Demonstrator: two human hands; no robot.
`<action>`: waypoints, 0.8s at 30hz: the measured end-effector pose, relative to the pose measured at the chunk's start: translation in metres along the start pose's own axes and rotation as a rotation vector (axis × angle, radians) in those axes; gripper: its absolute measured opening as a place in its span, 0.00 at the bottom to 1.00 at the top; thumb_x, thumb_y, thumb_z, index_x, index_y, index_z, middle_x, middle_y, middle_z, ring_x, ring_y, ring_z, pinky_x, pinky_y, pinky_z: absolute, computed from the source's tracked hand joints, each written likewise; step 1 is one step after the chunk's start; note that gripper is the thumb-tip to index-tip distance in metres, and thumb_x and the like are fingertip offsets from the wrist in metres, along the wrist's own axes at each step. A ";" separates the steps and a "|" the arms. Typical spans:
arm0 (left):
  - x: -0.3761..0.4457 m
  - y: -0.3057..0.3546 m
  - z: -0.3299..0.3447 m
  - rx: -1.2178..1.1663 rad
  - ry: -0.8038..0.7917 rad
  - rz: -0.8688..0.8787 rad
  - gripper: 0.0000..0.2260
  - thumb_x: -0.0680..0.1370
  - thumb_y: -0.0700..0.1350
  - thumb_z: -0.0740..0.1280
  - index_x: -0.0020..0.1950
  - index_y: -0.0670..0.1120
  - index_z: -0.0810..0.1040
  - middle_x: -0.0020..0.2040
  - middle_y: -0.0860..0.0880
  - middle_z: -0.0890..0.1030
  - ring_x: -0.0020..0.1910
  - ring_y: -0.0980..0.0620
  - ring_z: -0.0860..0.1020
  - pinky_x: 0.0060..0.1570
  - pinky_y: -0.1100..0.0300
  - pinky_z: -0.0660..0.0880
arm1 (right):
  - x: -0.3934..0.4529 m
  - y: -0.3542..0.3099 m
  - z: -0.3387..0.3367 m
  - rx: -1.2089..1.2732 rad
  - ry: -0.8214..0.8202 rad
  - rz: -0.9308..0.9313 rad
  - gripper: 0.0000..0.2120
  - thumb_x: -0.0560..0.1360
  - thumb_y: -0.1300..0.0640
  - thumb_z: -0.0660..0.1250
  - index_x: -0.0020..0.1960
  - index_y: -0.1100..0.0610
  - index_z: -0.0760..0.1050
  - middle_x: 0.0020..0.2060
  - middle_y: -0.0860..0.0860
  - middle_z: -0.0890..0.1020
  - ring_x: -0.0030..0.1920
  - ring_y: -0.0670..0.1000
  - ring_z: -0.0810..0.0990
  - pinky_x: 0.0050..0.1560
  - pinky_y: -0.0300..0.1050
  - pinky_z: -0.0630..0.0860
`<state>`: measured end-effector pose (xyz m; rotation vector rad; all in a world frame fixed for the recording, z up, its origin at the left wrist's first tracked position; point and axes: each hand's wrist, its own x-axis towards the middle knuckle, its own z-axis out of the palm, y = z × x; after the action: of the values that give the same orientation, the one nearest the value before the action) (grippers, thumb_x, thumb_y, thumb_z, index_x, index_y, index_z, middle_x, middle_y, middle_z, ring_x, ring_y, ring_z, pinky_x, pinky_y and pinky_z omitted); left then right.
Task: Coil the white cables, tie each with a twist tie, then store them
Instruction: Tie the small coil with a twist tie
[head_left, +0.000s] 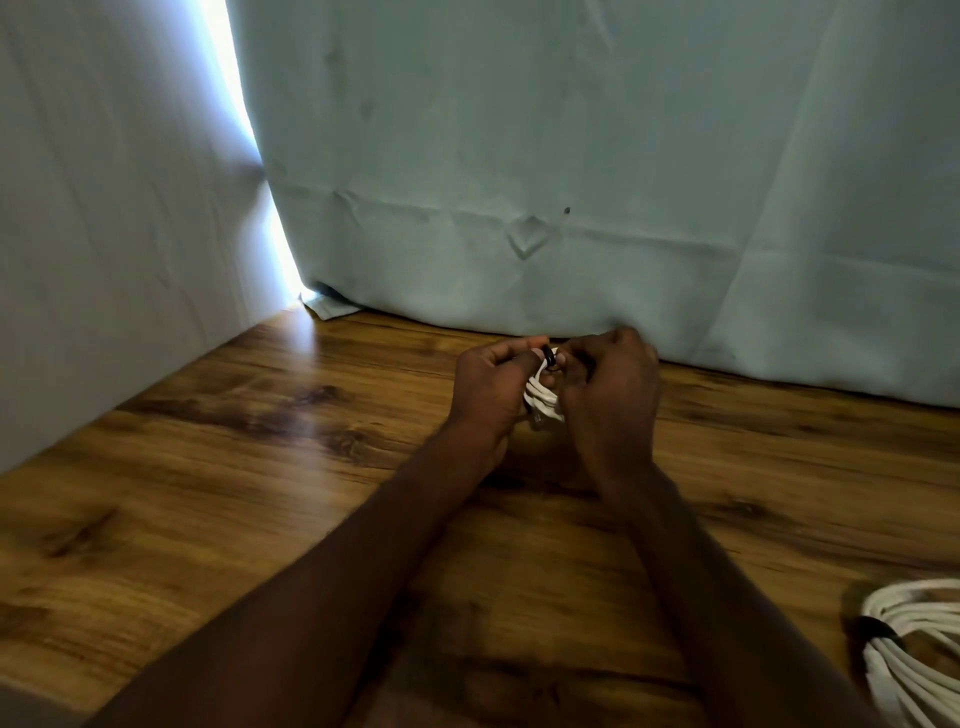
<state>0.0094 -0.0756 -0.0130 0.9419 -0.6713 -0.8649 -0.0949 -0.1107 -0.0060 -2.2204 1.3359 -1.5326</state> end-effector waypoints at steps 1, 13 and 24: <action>0.000 0.001 0.000 -0.018 0.003 -0.011 0.08 0.81 0.31 0.65 0.55 0.36 0.83 0.42 0.39 0.85 0.31 0.52 0.81 0.36 0.58 0.80 | 0.000 -0.001 0.000 0.036 -0.008 0.009 0.09 0.75 0.58 0.71 0.53 0.56 0.86 0.48 0.56 0.80 0.53 0.59 0.77 0.50 0.43 0.66; -0.003 0.003 -0.001 0.074 0.012 -0.022 0.09 0.81 0.33 0.66 0.57 0.38 0.84 0.45 0.38 0.86 0.34 0.50 0.83 0.35 0.58 0.81 | 0.002 -0.001 -0.011 0.162 -0.027 0.091 0.12 0.68 0.61 0.79 0.51 0.52 0.88 0.49 0.49 0.76 0.49 0.49 0.78 0.46 0.38 0.67; -0.002 0.002 -0.001 0.078 -0.094 -0.027 0.10 0.82 0.35 0.66 0.61 0.36 0.82 0.51 0.36 0.86 0.43 0.46 0.84 0.48 0.51 0.82 | 0.001 -0.002 -0.018 0.163 0.016 0.075 0.18 0.62 0.58 0.81 0.51 0.49 0.84 0.50 0.50 0.77 0.47 0.50 0.79 0.41 0.40 0.68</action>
<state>0.0093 -0.0728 -0.0121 0.9872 -0.7789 -0.9167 -0.1078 -0.1034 0.0041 -2.0422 1.2350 -1.5758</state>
